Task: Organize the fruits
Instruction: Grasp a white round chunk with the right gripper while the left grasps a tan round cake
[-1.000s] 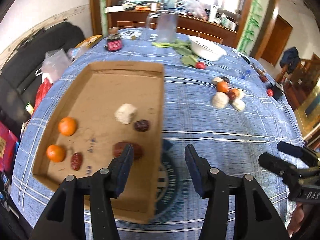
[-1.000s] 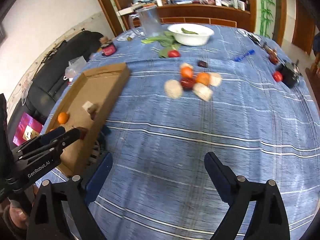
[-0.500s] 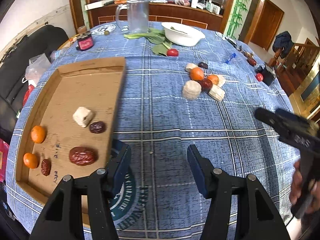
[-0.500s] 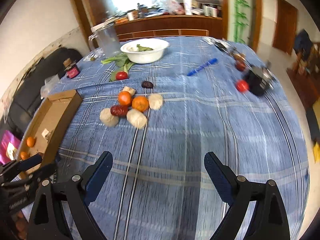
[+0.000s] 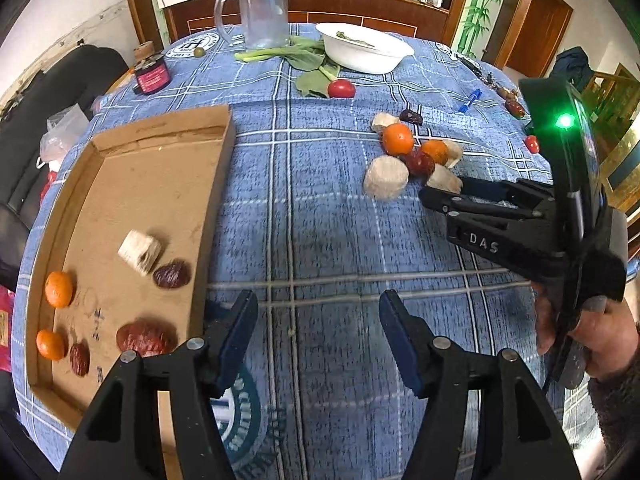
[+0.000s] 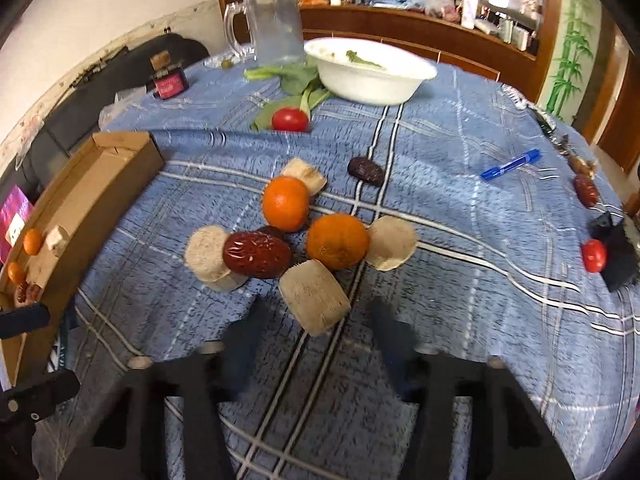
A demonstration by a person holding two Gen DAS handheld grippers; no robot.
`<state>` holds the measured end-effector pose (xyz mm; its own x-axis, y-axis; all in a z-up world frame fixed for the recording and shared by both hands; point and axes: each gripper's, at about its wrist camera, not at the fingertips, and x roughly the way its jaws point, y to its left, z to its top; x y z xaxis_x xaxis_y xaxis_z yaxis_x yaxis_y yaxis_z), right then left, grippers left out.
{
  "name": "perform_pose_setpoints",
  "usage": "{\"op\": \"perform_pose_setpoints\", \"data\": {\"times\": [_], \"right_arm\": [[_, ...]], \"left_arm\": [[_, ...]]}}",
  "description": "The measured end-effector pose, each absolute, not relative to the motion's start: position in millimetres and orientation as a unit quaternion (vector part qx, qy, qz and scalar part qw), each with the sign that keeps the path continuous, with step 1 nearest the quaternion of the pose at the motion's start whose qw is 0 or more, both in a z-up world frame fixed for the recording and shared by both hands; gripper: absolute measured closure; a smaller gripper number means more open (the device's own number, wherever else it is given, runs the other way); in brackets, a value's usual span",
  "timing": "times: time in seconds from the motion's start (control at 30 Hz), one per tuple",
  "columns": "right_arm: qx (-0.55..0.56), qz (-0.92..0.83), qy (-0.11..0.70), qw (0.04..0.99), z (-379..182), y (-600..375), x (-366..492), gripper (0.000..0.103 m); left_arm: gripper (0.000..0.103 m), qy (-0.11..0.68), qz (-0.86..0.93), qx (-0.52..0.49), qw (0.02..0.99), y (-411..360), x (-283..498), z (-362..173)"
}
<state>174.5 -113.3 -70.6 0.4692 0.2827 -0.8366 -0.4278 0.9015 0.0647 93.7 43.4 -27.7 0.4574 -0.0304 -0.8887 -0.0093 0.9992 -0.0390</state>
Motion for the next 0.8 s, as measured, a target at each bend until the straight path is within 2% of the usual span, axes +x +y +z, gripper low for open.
{"op": "perform_pose_setpoints", "data": {"times": [0.03, 0.27, 0.6, 0.63, 0.7, 0.73, 0.8], "right_arm": [[-0.078, 0.214, 0.465, 0.856, -69, -114, 174, 0.069], [-0.05, 0.198, 0.444, 0.872, -54, -146, 156, 0.069], [-0.003, 0.192, 0.465, 0.864, -57, -180, 144, 0.069], [0.002, 0.192, 0.467, 0.863, -57, -182, 144, 0.069], [0.004, 0.19, 0.466, 0.864, -57, -183, 143, 0.069], [0.003, 0.189, 0.465, 0.865, -57, -184, 143, 0.069], [0.003, 0.182, 0.464, 0.867, -56, -185, 140, 0.069]], "left_arm": [[0.041, 0.522, -0.006, -0.018, 0.853, 42, 99, -29], [0.041, 0.528, -0.021, -0.004, 0.849, 21, 149, -42], [0.042, 0.533, -0.022, -0.02, 0.845, 5, 203, -65], [0.044, 0.529, -0.023, -0.016, 0.848, 3, 202, -65], [0.058, 0.52, -0.032, -0.005, 0.853, -2, 200, -65], [0.069, 0.517, -0.044, -0.003, 0.855, -6, 197, -63], [0.069, 0.516, -0.05, 0.007, 0.855, -10, 193, -61]]}}
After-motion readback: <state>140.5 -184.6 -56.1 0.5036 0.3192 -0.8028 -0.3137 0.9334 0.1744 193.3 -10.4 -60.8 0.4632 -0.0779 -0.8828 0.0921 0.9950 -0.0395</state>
